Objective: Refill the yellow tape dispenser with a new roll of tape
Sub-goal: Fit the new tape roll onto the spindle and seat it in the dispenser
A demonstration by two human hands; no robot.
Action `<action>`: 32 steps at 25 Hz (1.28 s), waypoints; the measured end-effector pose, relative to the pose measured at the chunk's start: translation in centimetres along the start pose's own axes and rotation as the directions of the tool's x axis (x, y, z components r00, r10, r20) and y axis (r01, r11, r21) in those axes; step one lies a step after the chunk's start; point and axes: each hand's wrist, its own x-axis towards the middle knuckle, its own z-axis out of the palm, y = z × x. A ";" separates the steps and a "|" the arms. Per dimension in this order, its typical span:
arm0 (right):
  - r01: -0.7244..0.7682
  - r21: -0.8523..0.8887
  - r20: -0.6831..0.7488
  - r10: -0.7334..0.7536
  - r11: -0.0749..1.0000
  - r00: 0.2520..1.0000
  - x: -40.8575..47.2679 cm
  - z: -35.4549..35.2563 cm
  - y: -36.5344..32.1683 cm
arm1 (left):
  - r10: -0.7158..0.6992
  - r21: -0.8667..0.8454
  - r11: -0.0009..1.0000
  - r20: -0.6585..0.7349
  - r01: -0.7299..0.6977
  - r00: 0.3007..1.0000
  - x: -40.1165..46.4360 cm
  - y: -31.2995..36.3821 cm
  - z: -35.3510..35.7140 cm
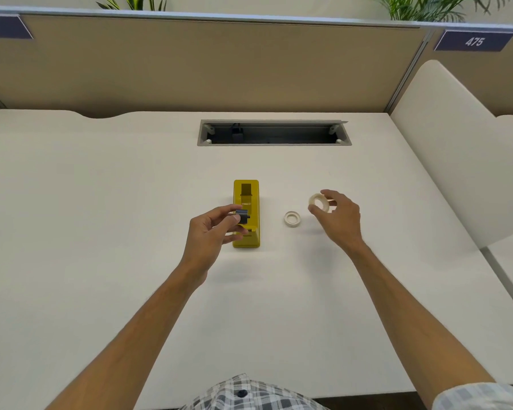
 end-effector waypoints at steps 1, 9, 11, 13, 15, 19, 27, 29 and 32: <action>-0.003 0.100 0.020 0.001 0.995 1.000 -0.5 -0.1 -0.7 | -0.003 -0.002 1.000 0.004 0.003 1.000 0.0 0.0 0.0; -0.074 0.531 0.299 -0.104 0.844 0.949 -4.7 -0.4 -5.0 | 0.009 -0.034 0.999 0.033 -0.008 0.999 -0.2 0.5 0.3; -0.078 0.551 0.347 -0.143 0.831 0.927 -5.4 -0.4 -5.6 | 0.017 -0.019 1.000 0.036 -0.016 0.999 -0.3 0.6 0.3; -0.058 0.557 0.379 -0.192 0.828 0.905 -6.0 -0.4 -6.1 | 0.024 0.003 1.000 0.033 -0.024 0.999 -0.3 0.7 0.3; -0.030 0.551 0.402 -0.234 0.834 0.885 -6.4 -0.3 -6.7 | 0.027 0.019 0.999 0.027 -0.028 0.999 -0.4 0.8 0.3; -0.005 0.549 0.442 -0.285 0.836 0.851 -7.0 -0.2 -7.4 | 0.036 0.049 0.998 0.046 -0.038 0.998 -0.6 0.9 0.5; 0.036 0.537 0.475 -0.338 0.843 0.812 -7.1 -0.6 -8.2 | 0.057 0.065 0.996 0.074 -0.061 0.996 -0.8 1.2 0.5; 0.054 0.522 0.474 -0.343 0.851 0.811 -7.1 -0.7 -8.3 | 0.056 0.067 0.996 0.075 -0.061 0.996 -0.8 1.3 0.5; 0.086 0.486 0.487 -0.351 0.870 0.800 -6.9 -1.0 -8.5 | 0.063 0.088 0.994 0.083 -0.070 0.995 -0.8 1.3 0.4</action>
